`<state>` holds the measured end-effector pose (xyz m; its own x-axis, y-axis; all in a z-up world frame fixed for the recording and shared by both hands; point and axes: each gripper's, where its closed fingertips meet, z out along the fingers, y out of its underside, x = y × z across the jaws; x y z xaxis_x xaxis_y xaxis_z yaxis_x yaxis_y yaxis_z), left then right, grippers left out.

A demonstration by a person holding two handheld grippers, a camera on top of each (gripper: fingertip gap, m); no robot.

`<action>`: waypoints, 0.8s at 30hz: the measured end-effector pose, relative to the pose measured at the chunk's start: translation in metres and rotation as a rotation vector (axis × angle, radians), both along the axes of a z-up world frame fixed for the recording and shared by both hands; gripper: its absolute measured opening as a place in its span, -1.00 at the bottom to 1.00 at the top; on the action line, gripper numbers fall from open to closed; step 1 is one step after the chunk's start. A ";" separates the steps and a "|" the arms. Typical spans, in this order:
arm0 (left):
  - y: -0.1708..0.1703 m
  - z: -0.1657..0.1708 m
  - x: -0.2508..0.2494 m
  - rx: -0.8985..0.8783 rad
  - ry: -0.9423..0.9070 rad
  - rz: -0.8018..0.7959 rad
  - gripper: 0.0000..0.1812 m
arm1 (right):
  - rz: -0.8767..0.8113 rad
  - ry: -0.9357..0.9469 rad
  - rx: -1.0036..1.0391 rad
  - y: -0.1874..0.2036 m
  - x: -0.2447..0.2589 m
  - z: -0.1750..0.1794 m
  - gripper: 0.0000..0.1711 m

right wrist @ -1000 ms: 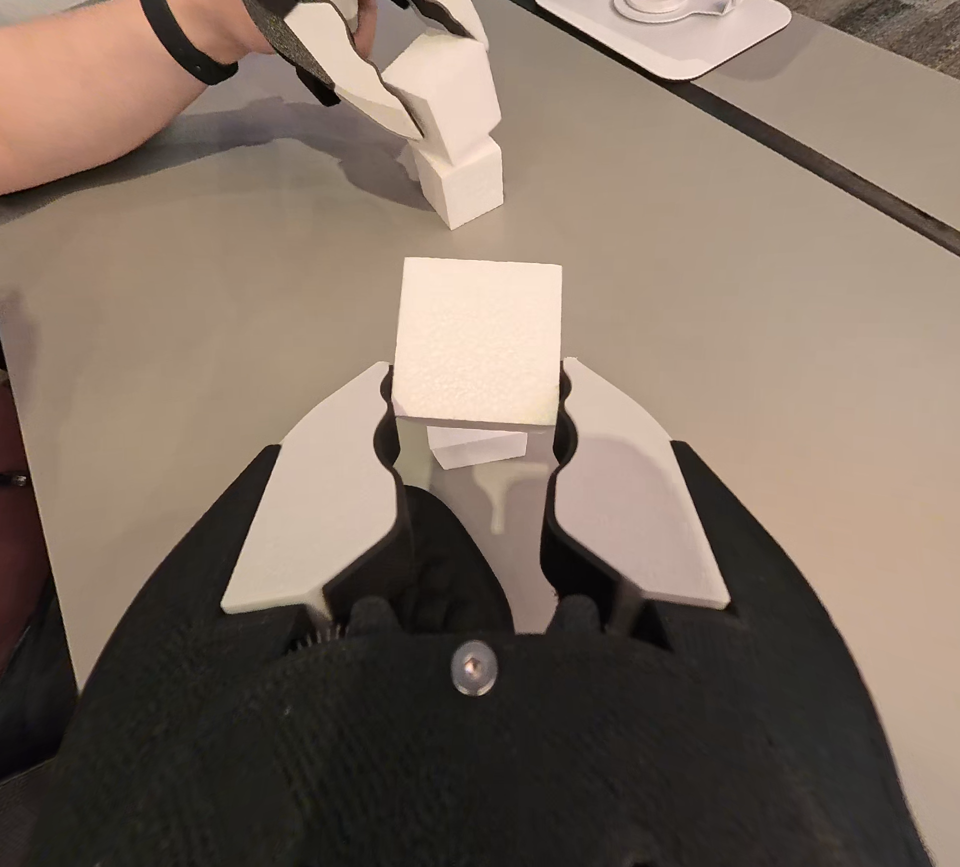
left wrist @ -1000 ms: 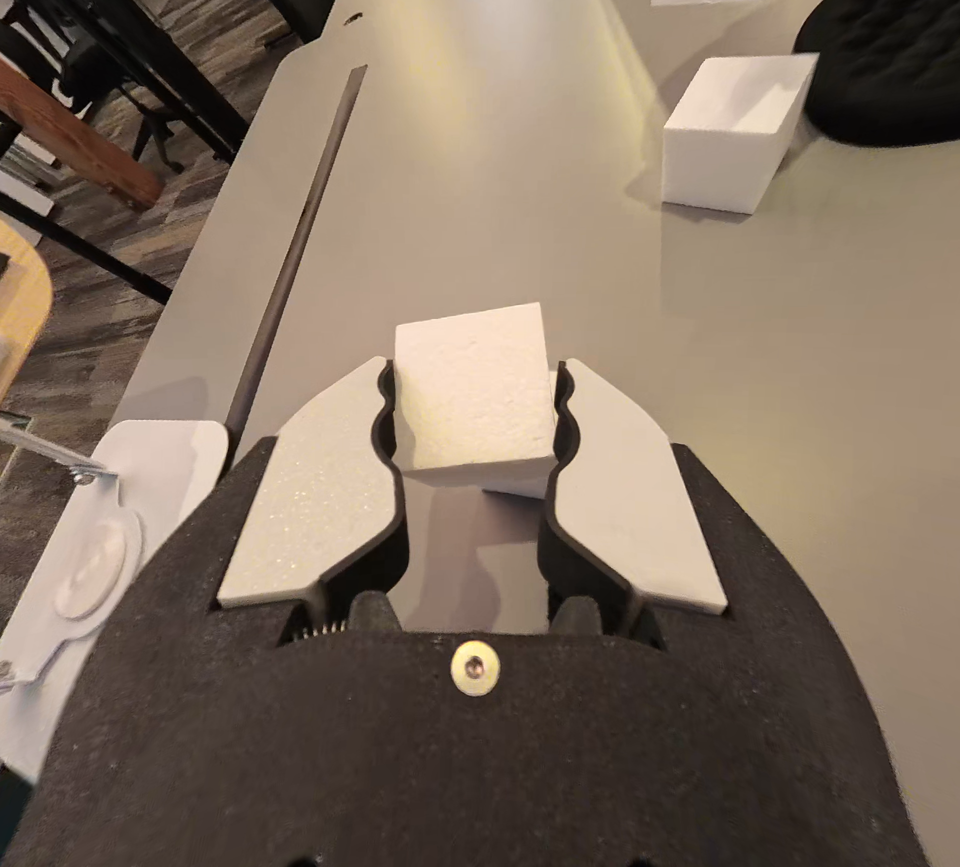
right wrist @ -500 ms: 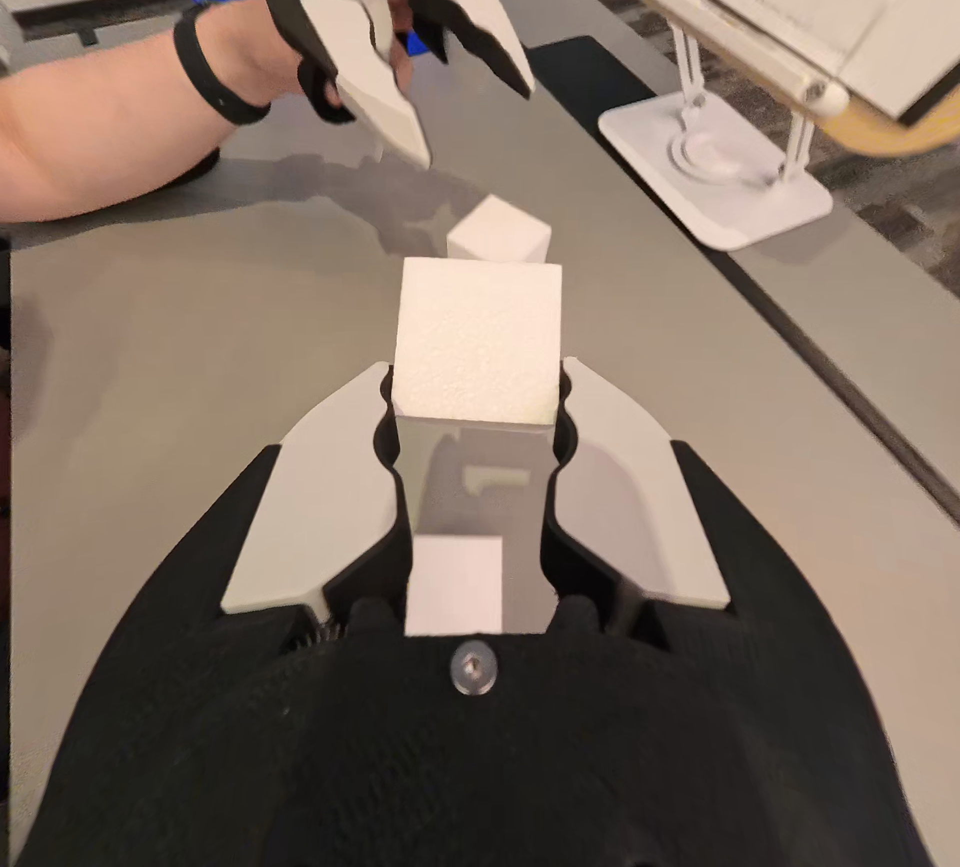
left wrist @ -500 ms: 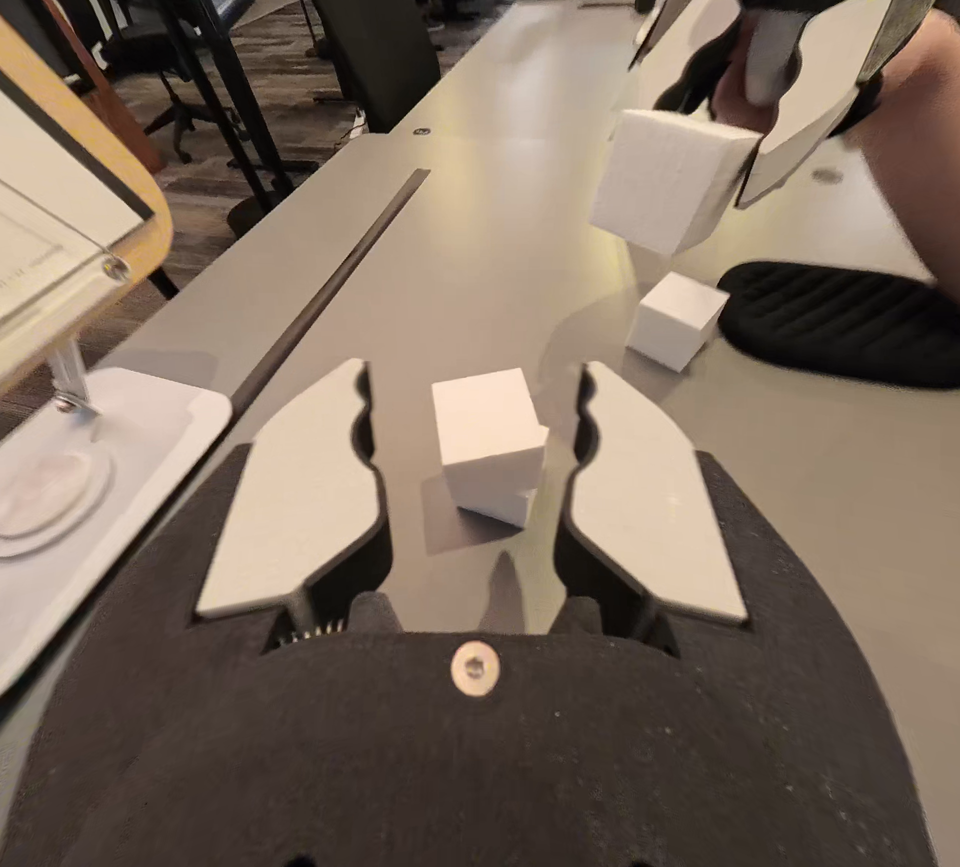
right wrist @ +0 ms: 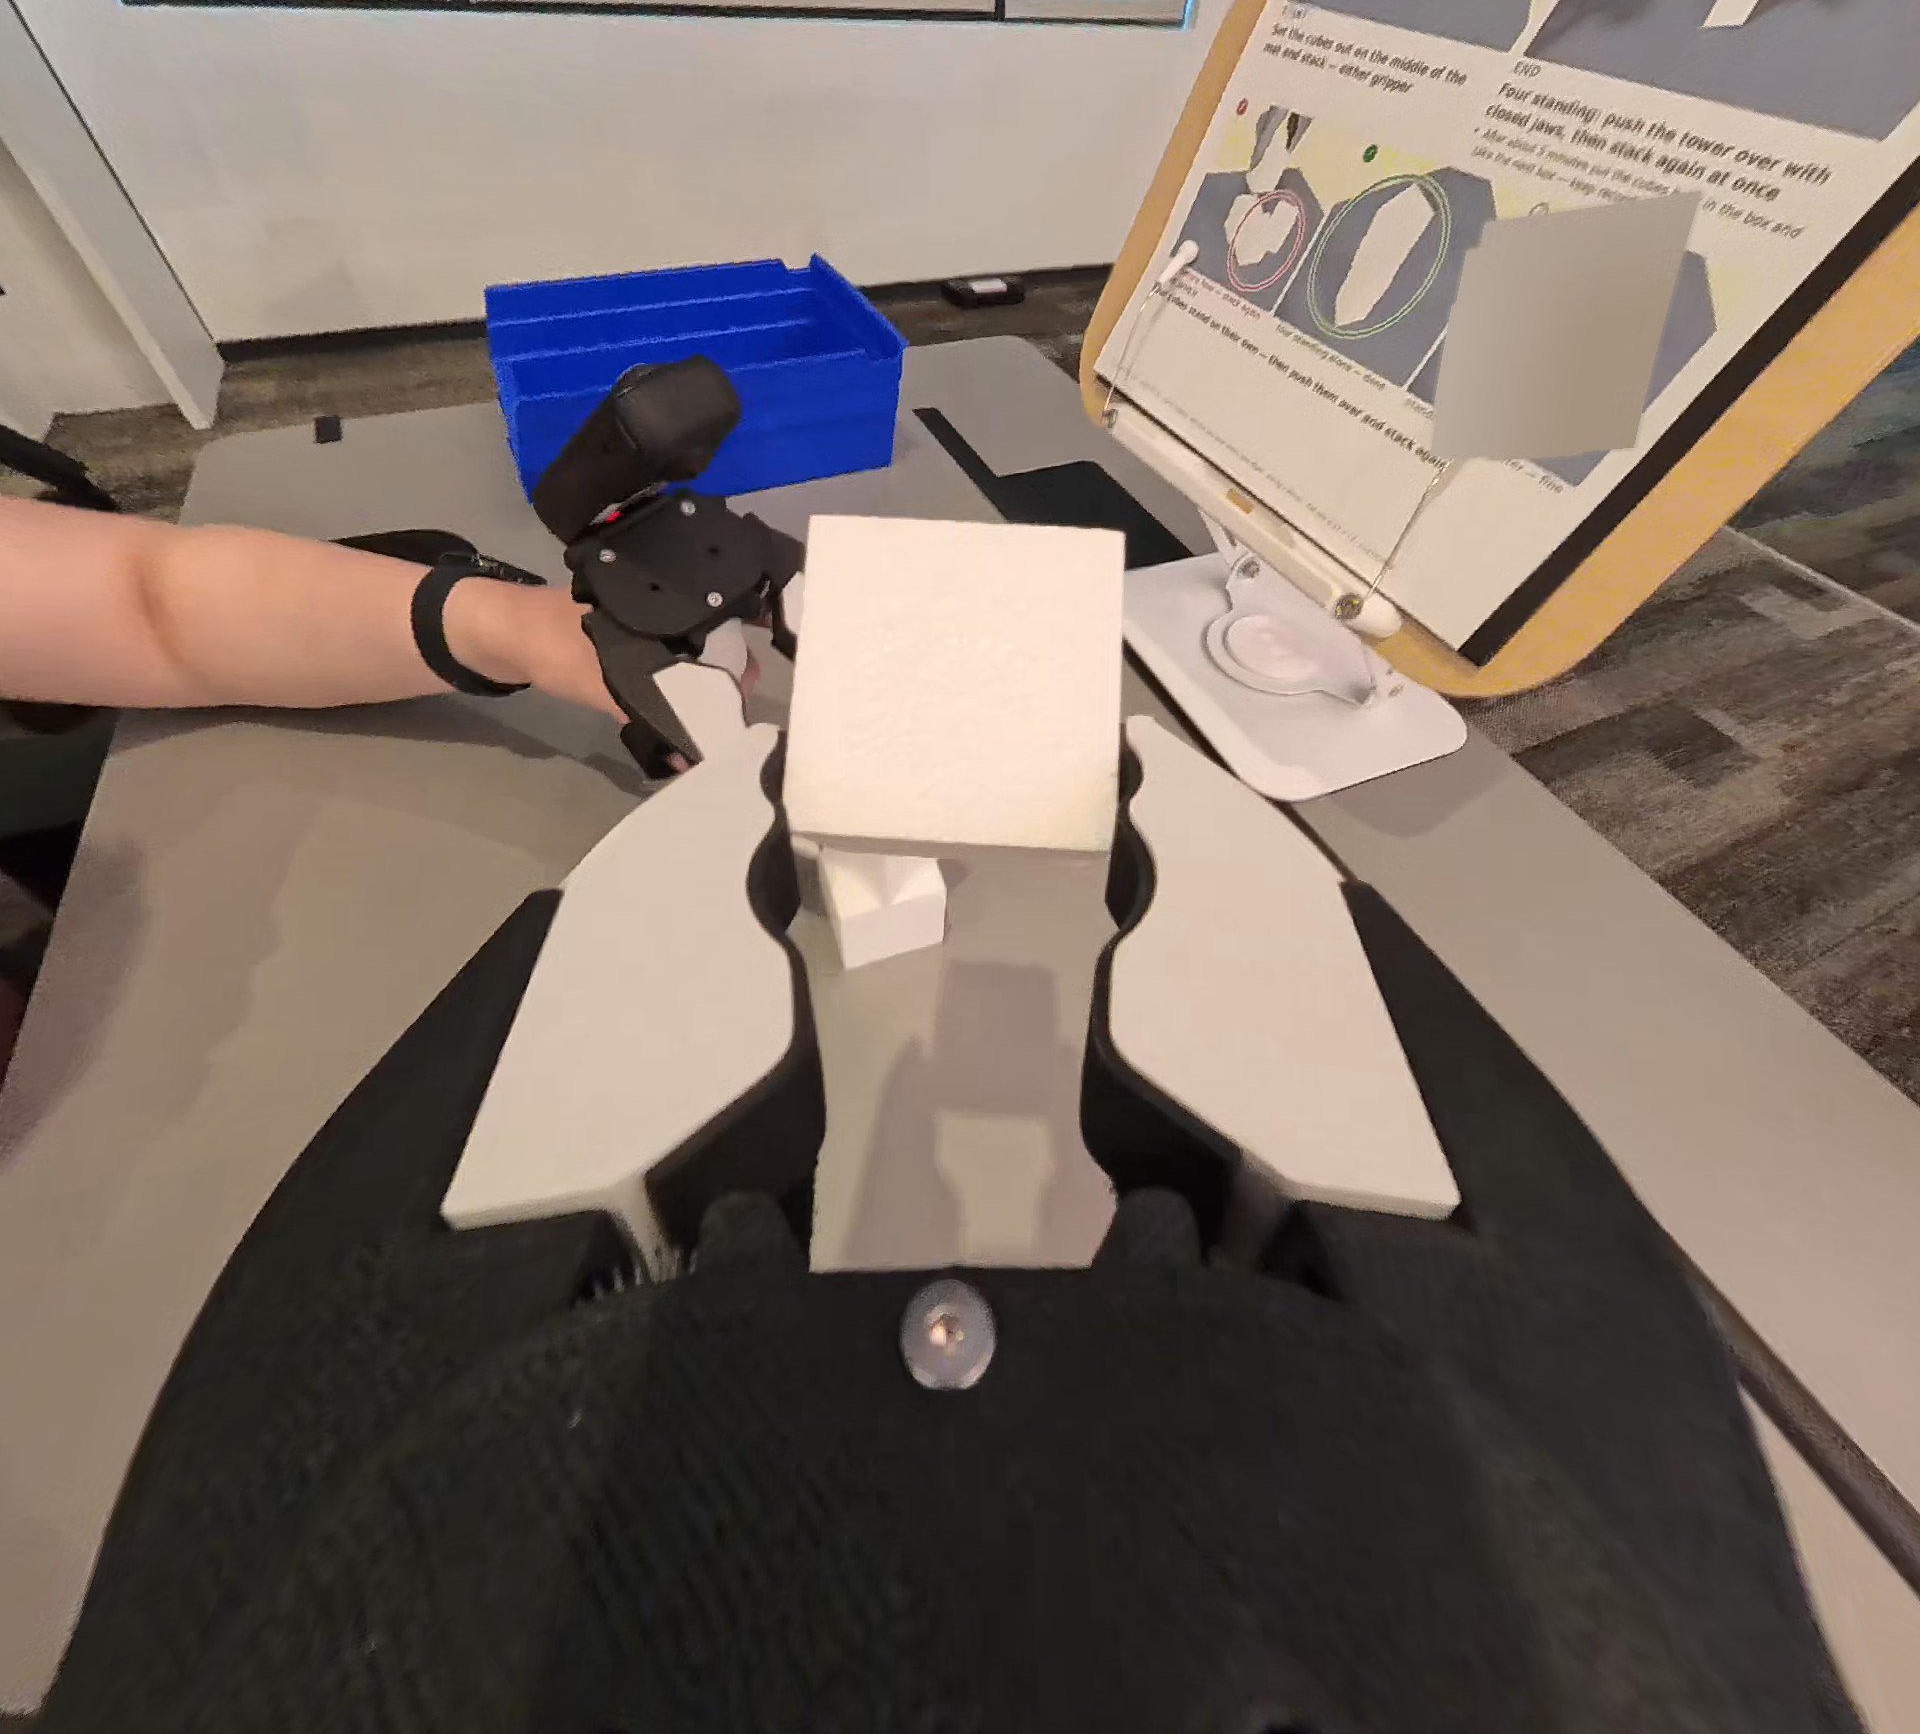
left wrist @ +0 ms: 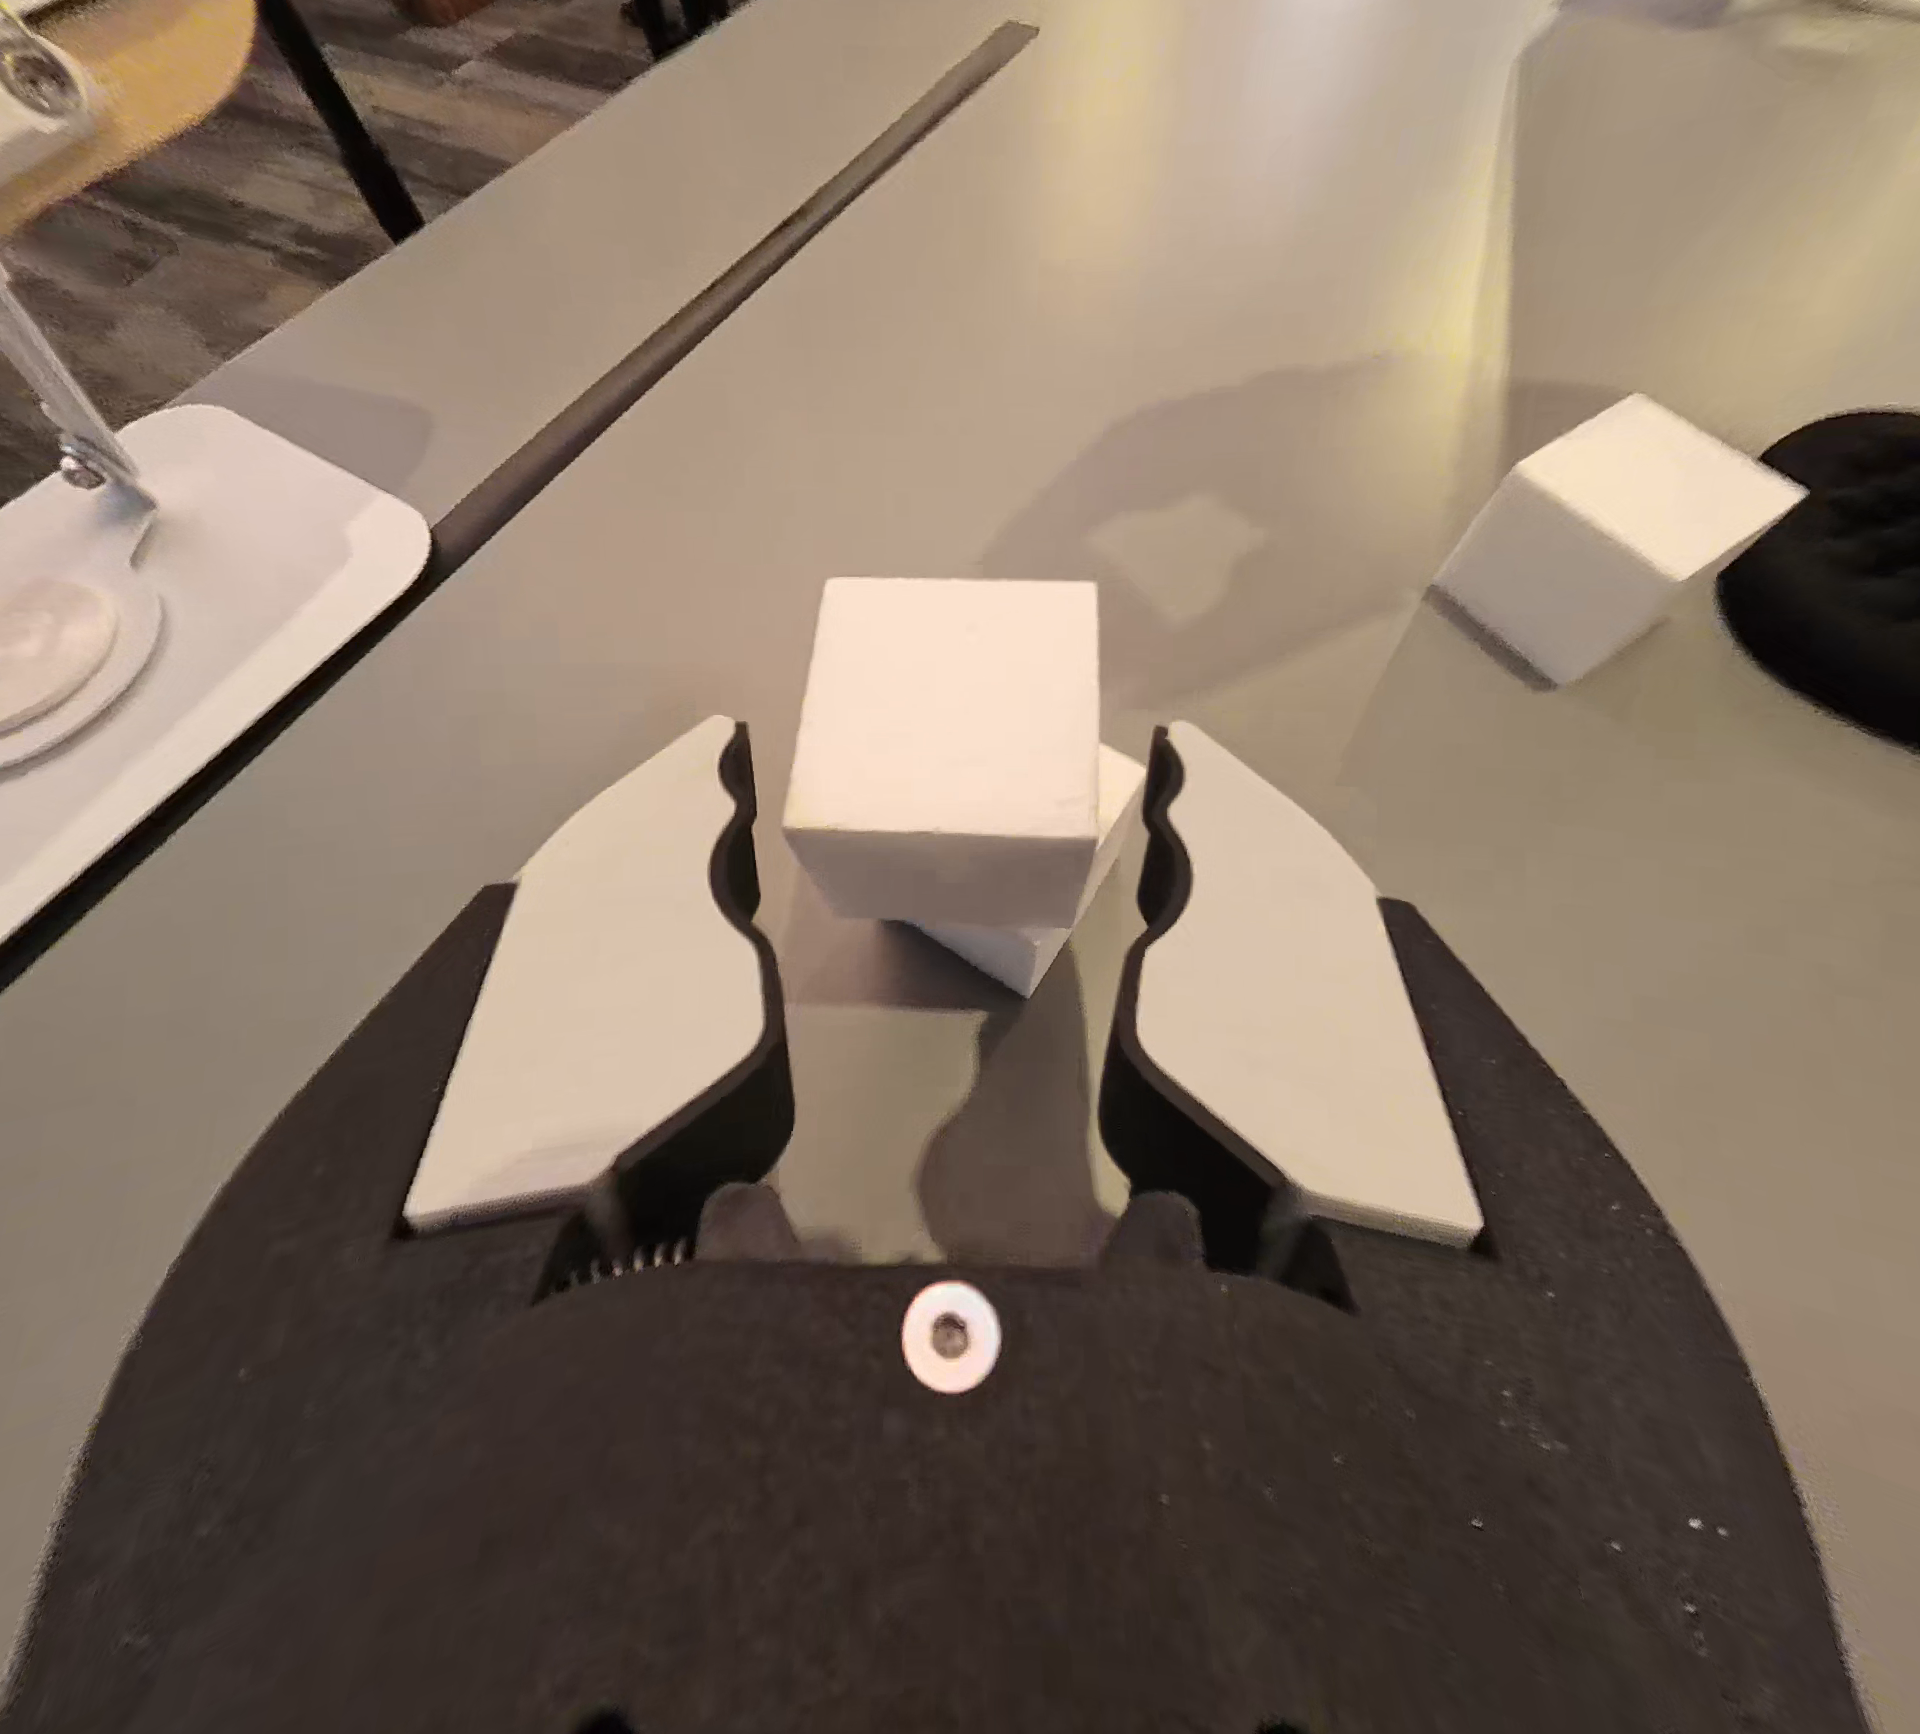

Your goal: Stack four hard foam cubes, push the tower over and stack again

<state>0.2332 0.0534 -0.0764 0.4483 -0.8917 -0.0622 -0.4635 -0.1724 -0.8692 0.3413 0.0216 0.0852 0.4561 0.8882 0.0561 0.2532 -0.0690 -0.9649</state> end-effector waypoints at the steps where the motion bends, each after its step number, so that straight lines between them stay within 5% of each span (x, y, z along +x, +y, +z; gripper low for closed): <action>1: 0.000 -0.005 -0.001 -0.005 0.029 0.000 -0.21 | -0.008 -0.015 -0.003 0.000 0.003 -0.004 -0.31; 3: -0.002 -0.008 0.000 -0.002 0.042 -0.025 -0.36 | -0.024 -0.033 -0.009 0.001 0.009 -0.009 -0.31; 13: -0.013 0.020 0.004 0.086 -0.094 -0.382 -0.37 | 0.011 -0.018 -0.026 -0.004 0.012 -0.013 -0.31; 24: -0.011 0.001 0.006 0.051 -0.044 -0.446 -0.37 | 0.011 -0.004 -0.055 -0.005 0.015 -0.016 -0.31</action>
<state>0.2395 0.0424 -0.0750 0.0236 -0.9947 -0.1004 -0.4451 0.0795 -0.8920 0.3560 0.0163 0.0693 0.4461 0.8949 0.0090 0.2579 -0.1189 -0.9588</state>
